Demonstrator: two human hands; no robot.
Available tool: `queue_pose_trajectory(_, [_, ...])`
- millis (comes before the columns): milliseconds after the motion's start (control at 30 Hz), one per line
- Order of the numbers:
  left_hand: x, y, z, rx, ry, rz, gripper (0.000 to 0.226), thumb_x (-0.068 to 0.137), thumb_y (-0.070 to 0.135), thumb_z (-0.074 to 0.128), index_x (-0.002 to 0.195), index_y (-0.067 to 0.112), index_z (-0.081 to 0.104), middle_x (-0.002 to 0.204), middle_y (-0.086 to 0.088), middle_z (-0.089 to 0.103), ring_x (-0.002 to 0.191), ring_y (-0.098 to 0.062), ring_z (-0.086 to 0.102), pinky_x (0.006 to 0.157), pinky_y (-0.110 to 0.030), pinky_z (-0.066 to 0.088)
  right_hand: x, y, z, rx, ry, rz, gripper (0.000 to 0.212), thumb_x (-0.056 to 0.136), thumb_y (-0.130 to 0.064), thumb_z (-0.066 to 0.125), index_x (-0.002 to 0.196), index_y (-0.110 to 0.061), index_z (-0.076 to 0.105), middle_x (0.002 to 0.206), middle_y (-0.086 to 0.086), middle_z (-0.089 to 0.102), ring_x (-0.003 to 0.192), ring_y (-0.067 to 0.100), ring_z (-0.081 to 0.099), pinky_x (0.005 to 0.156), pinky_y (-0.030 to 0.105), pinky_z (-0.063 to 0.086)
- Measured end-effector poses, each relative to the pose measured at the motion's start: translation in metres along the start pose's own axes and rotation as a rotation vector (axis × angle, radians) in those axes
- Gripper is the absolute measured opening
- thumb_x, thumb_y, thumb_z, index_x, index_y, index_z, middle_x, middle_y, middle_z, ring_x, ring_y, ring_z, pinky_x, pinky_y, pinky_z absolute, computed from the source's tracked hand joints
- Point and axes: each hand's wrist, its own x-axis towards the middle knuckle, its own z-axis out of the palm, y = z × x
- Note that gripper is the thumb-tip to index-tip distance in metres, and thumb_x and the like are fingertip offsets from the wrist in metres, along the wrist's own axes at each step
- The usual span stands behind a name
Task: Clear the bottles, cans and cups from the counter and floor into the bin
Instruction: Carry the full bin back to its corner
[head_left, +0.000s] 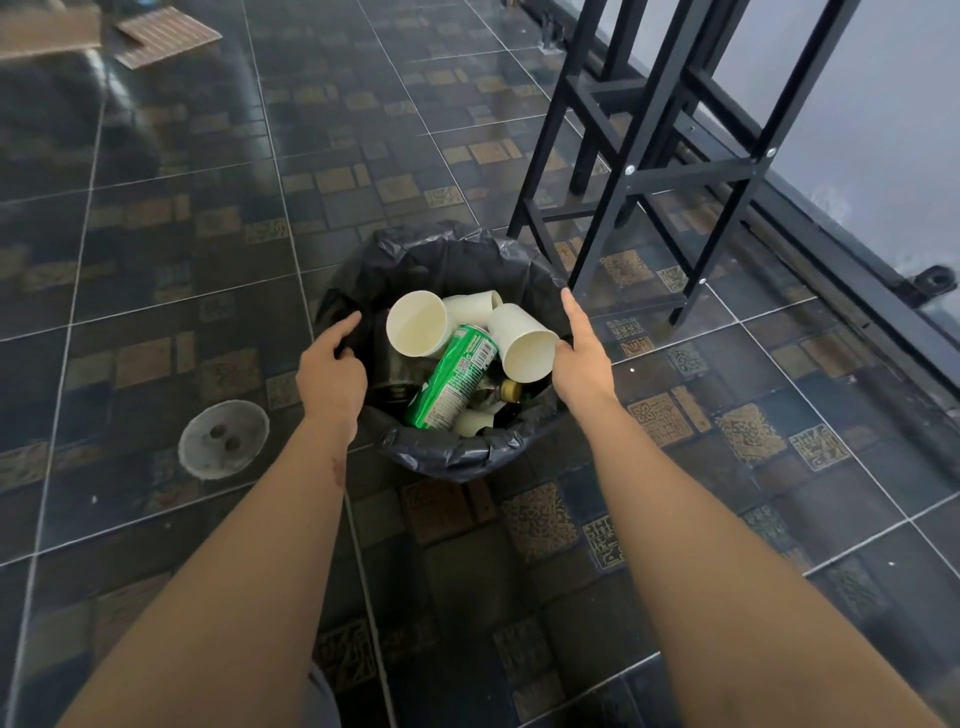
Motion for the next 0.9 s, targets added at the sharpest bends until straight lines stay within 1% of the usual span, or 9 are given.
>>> queue_pose_trajectory(100, [-0.004, 0.001, -0.002, -0.154, -0.012, -0.046, 0.052, 0.098, -0.001, 0.037, 0.129, 0.032, 0.062, 0.144, 0.0, 0.047, 0.127, -0.016, 0.045, 0.102, -0.022, 0.037, -0.003, 0.002, 0.001, 0.019, 0.01, 0.002, 0.063, 0.102, -0.01, 0.036, 0.144, -0.055, 0.026, 0.152, -0.008, 0.039, 0.13, 0.021, 0.045, 0.088, 0.026, 0.038])
queue_pose_trajectory(233, [-0.019, 0.004, -0.001, -0.232, -0.029, -0.051, 0.051, 0.099, -0.001, 0.036, 0.13, 0.031, 0.061, 0.144, 0.002, 0.047, 0.127, -0.014, 0.045, 0.109, -0.031, 0.035, -0.011, 0.014, -0.006, 0.056, 0.029, -0.022, 0.061, 0.103, -0.014, 0.032, 0.145, -0.057, 0.021, 0.151, -0.006, 0.04, 0.127, 0.023, 0.047, 0.104, 0.038, 0.039])
queue_pose_trajectory(333, [-0.043, 0.017, 0.003, -0.261, -0.061, -0.098, 0.05, 0.1, -0.001, 0.035, 0.129, 0.03, 0.062, 0.144, 0.002, 0.047, 0.128, -0.013, 0.045, 0.11, -0.032, 0.035, -0.025, 0.016, -0.028, 0.051, 0.057, 0.006, 0.06, 0.104, -0.017, 0.031, 0.145, -0.058, 0.016, 0.149, -0.004, 0.042, 0.123, 0.023, 0.049, 0.101, 0.04, 0.041])
queue_pose_trajectory(433, [-0.082, 0.036, 0.002, -0.269, -0.084, -0.179, 0.048, 0.099, -0.002, 0.037, 0.131, 0.026, 0.06, 0.145, 0.004, 0.046, 0.126, -0.008, 0.044, 0.109, -0.026, 0.033, -0.05, 0.009, -0.062, -0.009, 0.055, 0.071, 0.059, 0.104, -0.02, 0.031, 0.144, -0.06, 0.016, 0.146, -0.001, 0.044, 0.117, 0.023, 0.052, 0.09, 0.035, 0.042])
queue_pose_trajectory(467, [-0.096, 0.046, 0.001, -0.271, -0.098, -0.206, 0.048, 0.099, -0.002, 0.037, 0.131, 0.025, 0.06, 0.145, 0.004, 0.046, 0.125, -0.007, 0.044, 0.109, -0.026, 0.032, -0.059, 0.004, -0.077, -0.012, 0.058, 0.096, 0.058, 0.104, -0.02, 0.031, 0.144, -0.06, 0.016, 0.147, -0.001, 0.044, 0.115, 0.022, 0.051, 0.087, 0.033, 0.04])
queue_pose_trajectory(567, [-0.133, 0.089, -0.006, -0.264, -0.151, -0.278, 0.047, 0.099, -0.001, 0.038, 0.132, 0.026, 0.059, 0.144, 0.005, 0.047, 0.127, -0.007, 0.044, 0.111, -0.028, 0.03, -0.09, -0.022, -0.125, -0.016, 0.074, 0.173, 0.057, 0.104, -0.02, 0.032, 0.144, -0.06, 0.02, 0.145, 0.001, 0.046, 0.106, 0.016, 0.047, 0.086, 0.031, 0.034])
queue_pose_trajectory(700, [-0.172, 0.174, -0.034, -0.25, -0.208, -0.301, 0.047, 0.099, -0.002, 0.039, 0.131, 0.025, 0.06, 0.142, 0.007, 0.049, 0.127, -0.008, 0.046, 0.112, -0.03, 0.03, -0.142, -0.086, -0.184, -0.014, 0.093, 0.221, 0.058, 0.103, -0.019, 0.033, 0.143, -0.06, 0.022, 0.146, -0.002, 0.047, 0.117, 0.021, 0.05, 0.091, 0.033, 0.035])
queue_pose_trajectory(800, [-0.194, 0.248, -0.06, -0.221, -0.252, -0.273, 0.048, 0.098, -0.004, 0.039, 0.131, 0.024, 0.06, 0.14, 0.008, 0.051, 0.125, -0.005, 0.047, 0.11, -0.025, 0.03, -0.185, -0.145, -0.228, 0.034, 0.14, 0.252, 0.059, 0.103, -0.019, 0.033, 0.142, -0.062, 0.022, 0.149, -0.009, 0.043, 0.127, 0.022, 0.046, 0.098, 0.035, 0.035])
queue_pose_trajectory(900, [-0.216, 0.323, -0.084, -0.19, -0.302, -0.267, 0.05, 0.098, -0.004, 0.039, 0.128, 0.028, 0.062, 0.136, 0.012, 0.051, 0.119, -0.001, 0.047, 0.103, -0.017, 0.03, -0.231, -0.199, -0.268, 0.061, 0.195, 0.284, 0.06, 0.102, -0.019, 0.033, 0.142, -0.061, 0.021, 0.147, -0.009, 0.045, 0.116, 0.018, 0.05, 0.088, 0.03, 0.035])
